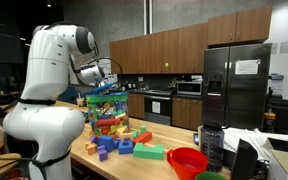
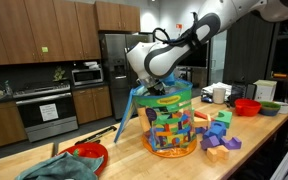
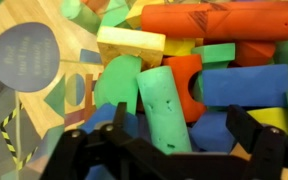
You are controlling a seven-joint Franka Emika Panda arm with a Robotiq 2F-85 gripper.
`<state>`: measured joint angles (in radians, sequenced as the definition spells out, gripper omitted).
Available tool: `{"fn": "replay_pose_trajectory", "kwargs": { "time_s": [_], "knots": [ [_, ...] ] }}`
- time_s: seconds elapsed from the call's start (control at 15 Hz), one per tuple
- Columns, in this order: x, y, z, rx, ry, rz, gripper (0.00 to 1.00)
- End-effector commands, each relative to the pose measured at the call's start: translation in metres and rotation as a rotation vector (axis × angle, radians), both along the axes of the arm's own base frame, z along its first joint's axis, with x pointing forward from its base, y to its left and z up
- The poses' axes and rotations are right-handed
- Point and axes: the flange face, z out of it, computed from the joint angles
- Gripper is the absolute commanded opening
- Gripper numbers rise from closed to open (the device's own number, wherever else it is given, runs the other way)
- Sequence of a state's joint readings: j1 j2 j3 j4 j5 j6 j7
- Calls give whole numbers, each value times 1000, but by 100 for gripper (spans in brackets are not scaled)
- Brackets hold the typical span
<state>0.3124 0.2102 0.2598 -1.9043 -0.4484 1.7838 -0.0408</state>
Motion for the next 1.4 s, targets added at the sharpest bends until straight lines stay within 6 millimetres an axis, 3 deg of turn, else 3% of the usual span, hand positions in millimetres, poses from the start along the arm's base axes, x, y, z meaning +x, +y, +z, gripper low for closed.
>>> {"fn": "replay_pose_trajectory", "kwargs": {
  "time_s": [0.0, 0.53, 1.33],
  "knots": [
    [-3, -2, -4, -1, -11, -22, 100],
    [-1, 0, -3, -5, 7, -2, 100],
    [-3, 9, -20, -66, -175, -78, 100]
  ]
}}
